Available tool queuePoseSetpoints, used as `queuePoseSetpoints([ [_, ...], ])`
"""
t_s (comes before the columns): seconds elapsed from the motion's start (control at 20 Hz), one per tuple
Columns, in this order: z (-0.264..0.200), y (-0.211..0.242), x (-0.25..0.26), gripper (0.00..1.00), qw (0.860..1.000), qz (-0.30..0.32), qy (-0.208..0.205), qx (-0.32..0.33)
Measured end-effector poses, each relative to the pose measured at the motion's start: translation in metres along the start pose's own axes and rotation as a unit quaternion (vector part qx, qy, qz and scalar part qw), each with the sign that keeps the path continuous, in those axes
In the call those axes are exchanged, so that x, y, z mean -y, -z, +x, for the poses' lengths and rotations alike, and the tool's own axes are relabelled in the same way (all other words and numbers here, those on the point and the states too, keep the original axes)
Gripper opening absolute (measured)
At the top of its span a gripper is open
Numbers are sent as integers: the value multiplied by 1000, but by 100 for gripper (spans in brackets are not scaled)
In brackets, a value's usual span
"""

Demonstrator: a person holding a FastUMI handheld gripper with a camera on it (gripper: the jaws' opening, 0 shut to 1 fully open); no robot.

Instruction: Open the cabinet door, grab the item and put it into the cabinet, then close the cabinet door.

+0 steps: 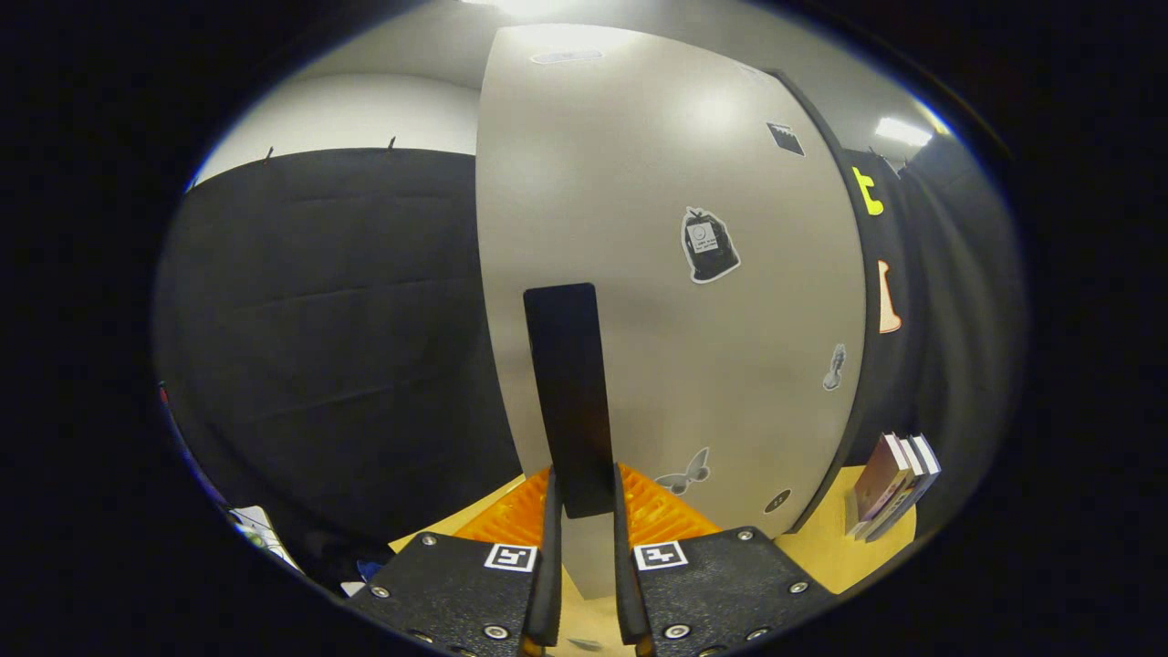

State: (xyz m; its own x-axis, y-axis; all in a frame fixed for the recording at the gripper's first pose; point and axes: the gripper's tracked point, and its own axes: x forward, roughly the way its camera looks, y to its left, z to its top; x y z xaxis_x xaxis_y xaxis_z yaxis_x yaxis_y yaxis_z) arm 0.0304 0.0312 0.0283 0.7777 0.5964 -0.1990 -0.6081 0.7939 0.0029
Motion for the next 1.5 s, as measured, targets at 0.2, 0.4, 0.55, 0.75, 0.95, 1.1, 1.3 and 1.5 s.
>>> queuePoseSetpoints([
  [0.2, -22, 0, 17, 25, 1000, 5, -23, -3],
  [0.4, -67, 4, 33, 21, 998, 26, -55, 2],
  [0.55, -90, 6, 50, 4, 999, -1, -45, 24],
  [0.75, -104, 10, 65, 8, 999, 14, -21, 33],
  [0.95, -122, 9, 84, 11, 999, 15, 16, 40],
  [1.1, -140, 11, 109, 16, 997, 14, 54, 44],
  [1.3, -157, 8, 139, 27, 993, 17, 99, 60],
  [1.5, -169, 7, 181, 49, 983, 32, 168, 74],
])
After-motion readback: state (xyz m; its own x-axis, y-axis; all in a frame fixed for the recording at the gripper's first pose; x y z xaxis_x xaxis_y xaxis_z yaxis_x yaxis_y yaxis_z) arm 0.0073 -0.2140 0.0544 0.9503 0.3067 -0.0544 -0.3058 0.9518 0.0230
